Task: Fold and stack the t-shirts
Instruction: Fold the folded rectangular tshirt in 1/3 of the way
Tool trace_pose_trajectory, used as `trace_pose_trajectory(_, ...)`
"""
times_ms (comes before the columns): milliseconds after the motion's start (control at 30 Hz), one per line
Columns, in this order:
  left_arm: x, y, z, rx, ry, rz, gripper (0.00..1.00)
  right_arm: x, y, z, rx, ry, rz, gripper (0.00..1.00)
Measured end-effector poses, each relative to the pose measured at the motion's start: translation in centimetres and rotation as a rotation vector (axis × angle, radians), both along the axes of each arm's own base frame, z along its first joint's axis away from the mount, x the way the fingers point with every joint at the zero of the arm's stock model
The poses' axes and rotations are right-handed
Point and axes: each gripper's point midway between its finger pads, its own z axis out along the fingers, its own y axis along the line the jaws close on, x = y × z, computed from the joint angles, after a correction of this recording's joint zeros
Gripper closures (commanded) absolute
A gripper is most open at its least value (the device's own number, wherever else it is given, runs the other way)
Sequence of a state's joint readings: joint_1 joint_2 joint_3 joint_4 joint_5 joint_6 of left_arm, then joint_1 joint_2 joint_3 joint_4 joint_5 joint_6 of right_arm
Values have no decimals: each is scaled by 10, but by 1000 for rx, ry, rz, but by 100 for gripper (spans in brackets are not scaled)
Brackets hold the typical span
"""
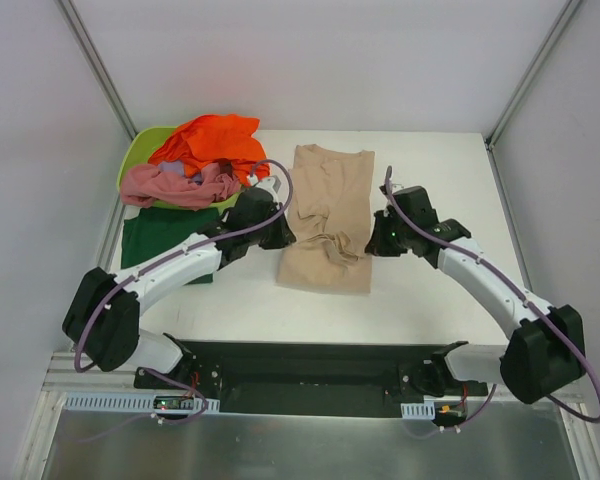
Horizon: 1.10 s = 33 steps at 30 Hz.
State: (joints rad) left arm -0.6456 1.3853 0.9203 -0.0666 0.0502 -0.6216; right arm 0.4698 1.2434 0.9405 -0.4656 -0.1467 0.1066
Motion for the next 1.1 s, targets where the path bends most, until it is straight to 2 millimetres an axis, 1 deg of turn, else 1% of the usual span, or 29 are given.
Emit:
trace_pose_trajectory(133, 17, -3, 7, 5, -20, 4, 100, 25, -3, 0, 6, -5, -25, 99)
trace_pose_trajectory(267, 34, -2, 9, 15, -33, 18, 100, 48, -3, 1, 17, -14, -31, 99)
trace_pose_trajectory(400, 52, -1, 6, 29, -31, 34, 100, 66, -1, 3, 24, -27, -24, 99)
trace_pose_trajectory(500, 66, -2, -1, 35, -17, 37, 100, 76, 0, 1, 33, -25, -19, 99)
trace_pose_trajectory(567, 75, -3, -6, 40, -5, 41, 100, 83, 0, -3, 37, -16, -21, 99)
trace_pose_trajectory(767, 92, -7, -18, 59, 8, 39, 100, 104, -2, -23, 25, 21, -38, 99)
trace_pose_trajectory(867, 96, -9, -24, 70, 15, 36, 100, 109, -3, -31, 14, 38, -46, 98)
trace_pose_trajectory(1000, 98, -8, -34, 89, 31, 38, 100, 115, -4, -41, 0, 55, -54, 93)
trace_pose_trajectory(1100, 101, -8, -40, 102, 48, 42, 95, 120, -5, -49, -12, 69, -63, 90)
